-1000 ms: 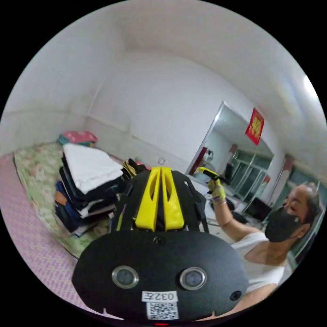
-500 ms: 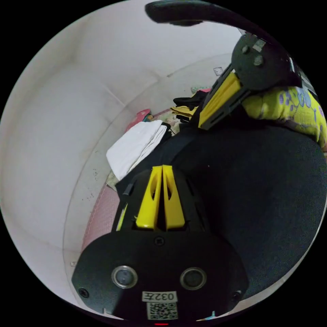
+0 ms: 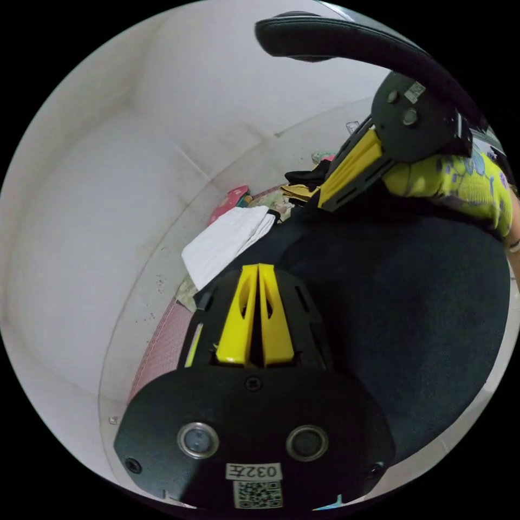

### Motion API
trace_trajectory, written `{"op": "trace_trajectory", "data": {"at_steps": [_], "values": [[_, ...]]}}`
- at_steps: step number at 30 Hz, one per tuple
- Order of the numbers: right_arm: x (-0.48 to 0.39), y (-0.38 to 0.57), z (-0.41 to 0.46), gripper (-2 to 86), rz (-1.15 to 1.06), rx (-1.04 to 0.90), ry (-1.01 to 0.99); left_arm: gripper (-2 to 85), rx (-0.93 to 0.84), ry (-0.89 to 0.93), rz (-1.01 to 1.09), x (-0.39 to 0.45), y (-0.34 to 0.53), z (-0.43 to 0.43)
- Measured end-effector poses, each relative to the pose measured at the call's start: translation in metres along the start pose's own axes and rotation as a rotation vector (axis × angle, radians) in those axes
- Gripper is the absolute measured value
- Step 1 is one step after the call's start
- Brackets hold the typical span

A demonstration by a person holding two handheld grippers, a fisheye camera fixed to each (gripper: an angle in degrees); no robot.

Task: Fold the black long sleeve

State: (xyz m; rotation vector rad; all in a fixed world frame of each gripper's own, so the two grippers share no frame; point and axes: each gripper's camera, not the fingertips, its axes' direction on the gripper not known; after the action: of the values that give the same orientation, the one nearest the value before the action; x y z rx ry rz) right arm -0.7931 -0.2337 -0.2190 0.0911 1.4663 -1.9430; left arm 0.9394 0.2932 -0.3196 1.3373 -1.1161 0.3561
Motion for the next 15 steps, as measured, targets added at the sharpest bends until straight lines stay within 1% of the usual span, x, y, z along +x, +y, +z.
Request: {"op": "trace_trajectory", "data": {"at_steps": [4,7,9,12,14,15], "values": [[0.020,0.011,-0.033,-1.0,0.059,0.050,-0.044,-1.0,0.043,0.013,-0.009,-0.012,0.006,-0.032],[0.032,0.022,-0.056,-1.0,0.071,0.085,-0.108,-1.0,0.055,-0.022,-0.004,-0.021,0.008,-0.052],[0.035,0.030,-0.073,-1.0,0.068,0.103,-0.066,-1.0,0.086,-0.051,-0.008,-0.027,0.012,-0.067],[0.039,0.053,-0.114,-1.0,0.073,0.186,0.000,-1.0,0.194,-0.010,-0.078,-0.057,0.031,-0.101],[0.050,0.092,-0.166,-1.0,0.114,0.348,-0.033,-1.0,0.337,0.099,-0.191,-0.098,0.069,-0.133],[0.054,0.105,-0.179,-1.0,0.125,0.398,-0.060,-1.0,0.381,0.132,-0.215,-0.108,0.084,-0.140]]}}
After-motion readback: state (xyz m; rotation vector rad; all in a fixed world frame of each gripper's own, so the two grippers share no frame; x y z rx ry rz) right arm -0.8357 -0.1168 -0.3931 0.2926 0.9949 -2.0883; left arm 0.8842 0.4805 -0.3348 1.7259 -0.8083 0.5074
